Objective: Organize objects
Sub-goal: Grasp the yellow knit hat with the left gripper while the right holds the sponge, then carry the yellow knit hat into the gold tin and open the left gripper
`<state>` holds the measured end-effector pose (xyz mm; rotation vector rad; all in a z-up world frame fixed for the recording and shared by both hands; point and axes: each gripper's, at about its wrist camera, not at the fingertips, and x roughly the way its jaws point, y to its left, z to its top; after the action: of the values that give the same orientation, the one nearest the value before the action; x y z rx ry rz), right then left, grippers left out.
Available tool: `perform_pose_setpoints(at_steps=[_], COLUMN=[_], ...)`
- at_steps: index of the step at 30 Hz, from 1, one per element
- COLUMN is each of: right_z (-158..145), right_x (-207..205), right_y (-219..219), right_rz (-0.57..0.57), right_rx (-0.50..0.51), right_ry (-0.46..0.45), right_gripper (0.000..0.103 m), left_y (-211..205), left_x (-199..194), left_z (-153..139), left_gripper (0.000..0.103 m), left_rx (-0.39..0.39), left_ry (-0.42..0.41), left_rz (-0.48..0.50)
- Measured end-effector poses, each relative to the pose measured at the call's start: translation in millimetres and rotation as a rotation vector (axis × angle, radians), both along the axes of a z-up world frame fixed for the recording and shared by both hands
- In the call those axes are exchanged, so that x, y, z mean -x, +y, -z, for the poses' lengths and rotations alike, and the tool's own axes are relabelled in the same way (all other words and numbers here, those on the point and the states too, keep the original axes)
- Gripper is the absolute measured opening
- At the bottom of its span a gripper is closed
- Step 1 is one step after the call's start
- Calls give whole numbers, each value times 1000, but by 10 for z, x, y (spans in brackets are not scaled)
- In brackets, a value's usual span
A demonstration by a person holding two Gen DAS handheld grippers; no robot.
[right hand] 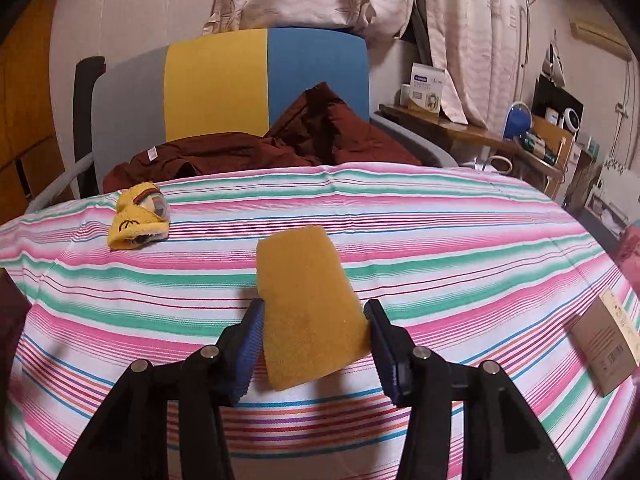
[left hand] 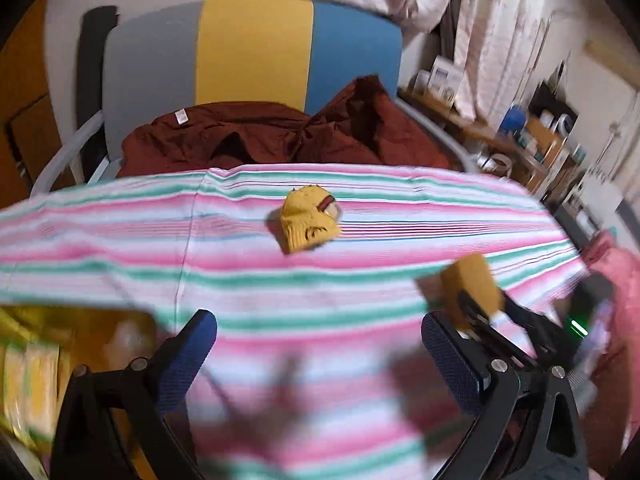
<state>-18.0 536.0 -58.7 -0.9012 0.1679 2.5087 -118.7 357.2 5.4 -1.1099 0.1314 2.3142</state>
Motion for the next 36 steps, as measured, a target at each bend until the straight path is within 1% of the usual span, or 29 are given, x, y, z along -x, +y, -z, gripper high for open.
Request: perform_pose_setpoints(at_steps=[2,3,6,8,10,11,13,15,16,17,18,19,20,21,23,26,28,32,36], right_z=[9,13,20,25,30,34,41,43,49,56,59,61,64,68,75,83,92,93,93], right_x=[-9,-18,-48,-50,-49,-47,-40,-45,-40,-37,-37,-35,-34,-36,-29,-14,-6,21,25], right_y=[18,32,68,68,61,56,46,38,41,49,50,45,45,47,43,23,2,-18,-21], right_rz=[4,5,9,12,13,15,15,16,15,16,17,17,17,17,19,21,23,27,29], right_rx=[6,14,35,37,32,27,20,13,14,15,14,12,11,9,4,-9,-22,-39,-47], right_ry=[9,15,36,40,43,44,41,45,44,43,44,44,43,43,42,35,26,14,9], right_gripper=[51,51,51,51,51,51,51,51,51,51,51,51,51,51,51,51,51,51,51], left_y=[166,247,376,501,623,686,787,836,852,871,891,901,902,886,889,887,855,670,501], left_x=[225,349,609,738,833,876,955,1039,1073,1122,1135,1162,1174,1162,1117,1024,984,888,734], left_z=[101,153,258,317,369,399,480,563,598,643,662,695,708,702,689,651,632,582,486], left_gripper=[103,103,103,103,103,103,103,98,90,78,72,60,55,53,47,43,43,42,42], left_rx=[12,29,26,38,76,80,107,111,109,120,126,130,122,109,110,122,118,85,65], left_ry=[-7,-17,-38,-14,24,41,34,17,13,1,-6,-18,-26,-22,-3,25,22,-9,2], left_rz=[17,-1,-52,-63,-69,-60,-46,-53,-51,-47,-45,-41,-37,-38,-28,-6,-2,-34,-44])
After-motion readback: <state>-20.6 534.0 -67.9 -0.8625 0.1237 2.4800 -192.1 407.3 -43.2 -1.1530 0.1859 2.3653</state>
